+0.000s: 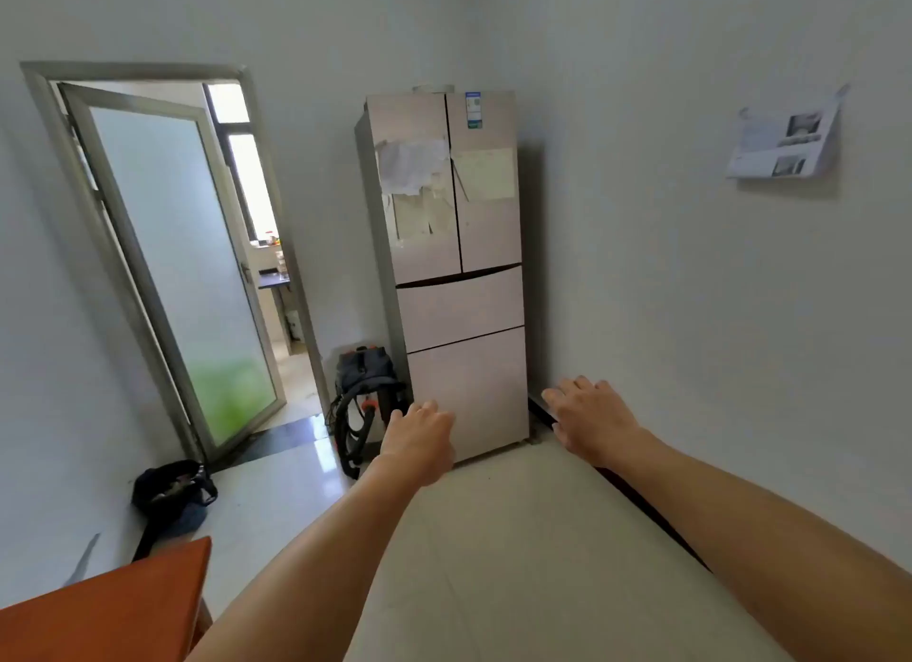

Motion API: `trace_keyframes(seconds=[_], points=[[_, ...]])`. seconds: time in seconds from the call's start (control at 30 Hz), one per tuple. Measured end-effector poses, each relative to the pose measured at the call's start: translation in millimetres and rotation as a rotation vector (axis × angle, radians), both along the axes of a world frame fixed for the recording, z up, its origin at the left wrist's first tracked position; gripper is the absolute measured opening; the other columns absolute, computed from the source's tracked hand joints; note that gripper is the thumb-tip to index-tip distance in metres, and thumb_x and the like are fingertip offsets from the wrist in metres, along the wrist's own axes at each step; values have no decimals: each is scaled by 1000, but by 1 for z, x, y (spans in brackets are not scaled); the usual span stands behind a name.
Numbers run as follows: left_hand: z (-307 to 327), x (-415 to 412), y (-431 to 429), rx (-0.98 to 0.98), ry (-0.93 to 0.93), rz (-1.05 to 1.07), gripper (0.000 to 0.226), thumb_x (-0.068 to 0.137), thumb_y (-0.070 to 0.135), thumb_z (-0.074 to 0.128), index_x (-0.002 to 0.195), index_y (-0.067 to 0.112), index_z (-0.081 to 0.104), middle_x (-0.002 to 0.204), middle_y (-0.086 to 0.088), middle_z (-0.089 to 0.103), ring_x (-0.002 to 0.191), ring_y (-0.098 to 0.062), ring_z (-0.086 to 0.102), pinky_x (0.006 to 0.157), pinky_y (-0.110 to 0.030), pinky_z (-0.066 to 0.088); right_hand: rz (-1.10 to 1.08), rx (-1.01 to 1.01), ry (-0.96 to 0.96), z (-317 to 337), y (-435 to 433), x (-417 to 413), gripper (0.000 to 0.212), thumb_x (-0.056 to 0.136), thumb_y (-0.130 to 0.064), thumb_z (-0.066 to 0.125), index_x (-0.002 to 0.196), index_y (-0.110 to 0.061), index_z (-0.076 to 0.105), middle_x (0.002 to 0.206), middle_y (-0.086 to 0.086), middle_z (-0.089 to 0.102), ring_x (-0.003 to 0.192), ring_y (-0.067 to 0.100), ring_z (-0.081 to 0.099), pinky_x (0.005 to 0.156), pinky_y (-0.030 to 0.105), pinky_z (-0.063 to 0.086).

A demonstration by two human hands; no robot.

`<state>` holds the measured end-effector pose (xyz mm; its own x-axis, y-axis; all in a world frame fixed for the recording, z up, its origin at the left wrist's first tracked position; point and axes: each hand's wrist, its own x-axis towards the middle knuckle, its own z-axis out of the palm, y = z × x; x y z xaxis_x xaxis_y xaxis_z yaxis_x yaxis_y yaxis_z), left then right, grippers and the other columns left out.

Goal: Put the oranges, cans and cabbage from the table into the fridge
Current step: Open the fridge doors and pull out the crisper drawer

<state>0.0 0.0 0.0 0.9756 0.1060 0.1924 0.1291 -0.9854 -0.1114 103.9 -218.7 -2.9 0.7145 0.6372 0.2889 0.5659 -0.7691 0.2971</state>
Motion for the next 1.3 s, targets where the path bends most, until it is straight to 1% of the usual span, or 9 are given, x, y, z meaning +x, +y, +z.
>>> trace_keyframes(seconds=[0.1,0.27,0.37,0.43,0.57,0.73,0.8,1.07,1.3], points=[[-1,41,9,-10,-25,14,26,91,22,49,115,15,57,107,-7,53,101,-26,50,89,-40,43,20,36,-21,4,8,54,35,93,-32,44,125,-17,49,122,7,55,109,26,51,86,38,44],[0,113,35,-17,-43,54,23,92,21,48,112,14,58,107,-7,54,101,-27,50,90,-41,42,44,20,-17,7,39,136,34,94,-31,42,124,-16,50,123,7,55,110,25,51,86,38,43],[-7,164,56,0,-50,49,24,93,21,47,113,15,58,107,-6,54,100,-25,51,92,-40,41,67,-3,-19,-2,61,186,34,95,-32,41,123,-16,49,122,6,56,108,25,52,84,37,43],[-13,202,73,16,-38,47,24,93,21,47,115,16,56,110,-6,54,103,-25,50,93,-39,39,84,-15,-17,-11,79,220,32,95,-31,41,121,-15,49,120,7,55,106,25,53,82,37,43],[-14,289,117,38,-28,38,26,94,21,45,117,15,54,116,-8,53,108,-26,49,95,-41,38,89,-8,-22,-18,119,305,31,96,-33,40,119,-15,51,118,7,55,104,25,53,81,36,43],[9,402,182,103,-35,14,23,93,19,46,114,13,54,116,-9,53,108,-28,49,94,-42,38,56,52,-41,1,175,413,31,96,-33,41,119,-15,50,119,5,55,104,23,52,82,35,44],[17,444,203,92,-35,24,25,94,22,46,117,14,53,117,-8,53,110,-28,49,95,-42,39,51,50,-35,4,190,450,33,96,-34,41,121,-15,49,120,6,54,105,23,52,82,35,44],[4,610,245,59,-45,-29,28,95,22,43,120,16,51,118,-6,52,108,-27,48,91,-38,37,35,34,-26,-4,236,609,32,97,-33,40,121,-14,50,120,6,54,105,24,52,80,35,43],[1,774,284,66,-37,-22,28,94,20,43,120,15,50,118,-7,52,107,-26,48,94,-38,38,83,54,20,-23,285,772,30,96,-32,40,119,-15,49,119,6,55,105,24,53,80,36,44]])
